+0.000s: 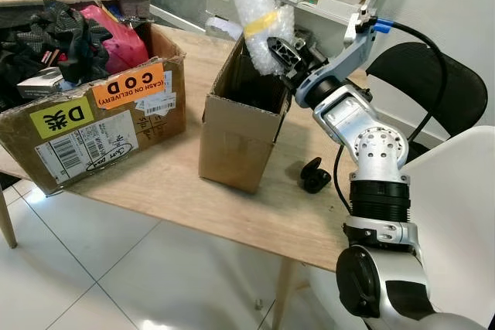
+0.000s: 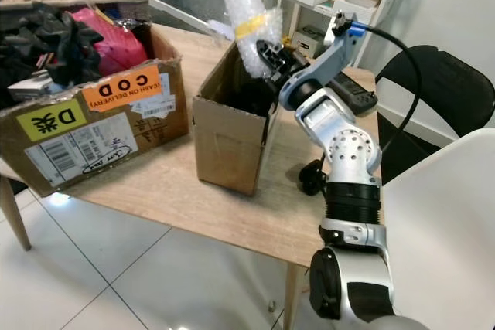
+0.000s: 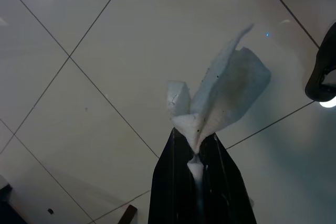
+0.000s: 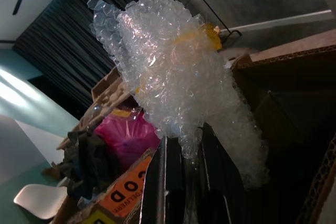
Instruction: Picking trash to rubbish bin
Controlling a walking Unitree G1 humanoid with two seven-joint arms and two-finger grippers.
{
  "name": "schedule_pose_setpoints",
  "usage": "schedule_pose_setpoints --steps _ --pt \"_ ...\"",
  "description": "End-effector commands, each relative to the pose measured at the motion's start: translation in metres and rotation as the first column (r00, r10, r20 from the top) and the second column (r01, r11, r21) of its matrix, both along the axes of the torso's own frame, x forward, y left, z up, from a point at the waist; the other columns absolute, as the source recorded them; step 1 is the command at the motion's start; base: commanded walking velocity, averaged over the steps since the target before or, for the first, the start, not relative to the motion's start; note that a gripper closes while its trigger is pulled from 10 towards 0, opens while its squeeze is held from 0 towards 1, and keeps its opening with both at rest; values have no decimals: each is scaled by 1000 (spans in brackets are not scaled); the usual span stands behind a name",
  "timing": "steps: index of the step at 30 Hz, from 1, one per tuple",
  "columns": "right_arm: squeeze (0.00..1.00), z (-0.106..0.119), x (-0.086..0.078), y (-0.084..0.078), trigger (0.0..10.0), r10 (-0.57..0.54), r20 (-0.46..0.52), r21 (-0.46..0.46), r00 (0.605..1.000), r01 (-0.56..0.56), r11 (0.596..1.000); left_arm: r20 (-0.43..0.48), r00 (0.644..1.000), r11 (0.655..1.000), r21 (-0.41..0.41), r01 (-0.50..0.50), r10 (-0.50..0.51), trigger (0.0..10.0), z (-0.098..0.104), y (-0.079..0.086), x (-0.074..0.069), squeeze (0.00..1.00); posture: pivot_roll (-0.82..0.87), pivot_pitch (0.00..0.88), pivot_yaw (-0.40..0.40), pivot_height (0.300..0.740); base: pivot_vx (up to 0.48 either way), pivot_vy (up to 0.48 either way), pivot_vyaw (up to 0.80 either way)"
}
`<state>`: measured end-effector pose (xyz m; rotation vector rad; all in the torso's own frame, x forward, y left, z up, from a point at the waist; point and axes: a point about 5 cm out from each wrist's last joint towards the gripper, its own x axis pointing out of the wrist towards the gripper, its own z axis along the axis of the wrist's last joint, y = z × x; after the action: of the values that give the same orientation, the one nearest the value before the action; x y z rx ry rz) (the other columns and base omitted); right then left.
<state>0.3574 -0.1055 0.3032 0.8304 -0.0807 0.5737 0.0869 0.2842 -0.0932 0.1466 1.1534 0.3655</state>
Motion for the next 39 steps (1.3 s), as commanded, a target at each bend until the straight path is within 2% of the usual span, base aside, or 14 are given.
schedule_pose_setpoints --steps 1,7,8,9,12,13,14,28,30,31,33,36,38,39 --pt "0 -9 -1 3 10000 5 -41 -25 999 -6 1000 -41 999 1000 -20 4 -5 10000 -5 -6 -9 0 88 105 -54 740 0 0 0" --pt "0 -13 1 1 10000 -27 -76 -16 997 26 1000 -46 999 1000 -20 5 -6 10000 -5 -6 -11 0 88 108 -50 740 0 0 0" --pt "27 -14 1 0 10000 -36 -85 -15 996 35 999 -48 999 1000 -20 5 -6 10000 -5 -6 -12 0 88 108 -50 740 0 0 0" --pt "141 -16 1 -1 10000 -45 -94 -10 995 44 999 -51 999 1000 -20 5 -6 10000 -5 -6 -12 0 88 108 -50 740 0 0 0" --pt "141 -17 2 -2 10000 -54 -104 -4 993 53 999 -53 999 1000 -21 5 -6 10000 -5 -6 -13 0 88 108 -50 740 0 0 0" --pt "812 -17 1 -2 10000 -55 -106 -4 993 54 999 -53 999 1000 -20 5 -7 10000 -5 -6 -13 0 87 113 -51 740 0 0 0" --pt "1000 -16 1 -3 10000 -54 -105 -4 993 54 999 -54 999 1000 -20 6 -7 10000 -5 -6 -14 0 88 115 -51 740 0 0 0" --pt "1000 -5 0 -4 10000 -60 -58 22 996 62 998 -55 998 1000 -20 6 -7 10000 -6 -6 -14 0 89 113 -50 740 0 0 0" --pt "776 1 -3 -5 10000 -58 -16 34 998 58 998 -55 998 1000 -20 7 -8 10000 -6 -6 -14 0 89 113 -50 740 0 0 0" --pt "776 1 -3 -5 10000 -58 -16 34 998 58 998 -55 998 1000 -20 7 -8 10000 -6 -6 -14 0 89 113 -50 740 0 0 0" --pt "651 16 -9 -6 10000 -48 98 56 994 42 998 -51 999 1000 -19 -2 1 10000 -5 -6 -14 0 88 113 -51 740 0 0 0" --pt "361 30 -18 -7 10000 -12 200 101 980 -9 995 -41 999 1000 -16 -24 23 10000 -5 -4 -13 0 88 112 -52 740 0 0 0" --pt "361 33 -21 -8 10000 1 226 107 974 -26 994 -37 999 999 -15 -31 30 10000 -4 -3 -13 0 88 112 -52 740 0 0 0" --pt "75 38 -25 -8 10000 16 263 112 965 -47 993 -31 998 999 -13 -46 45 10000 -3 -1 -12 0 89 110 -53 740 0 0 0"
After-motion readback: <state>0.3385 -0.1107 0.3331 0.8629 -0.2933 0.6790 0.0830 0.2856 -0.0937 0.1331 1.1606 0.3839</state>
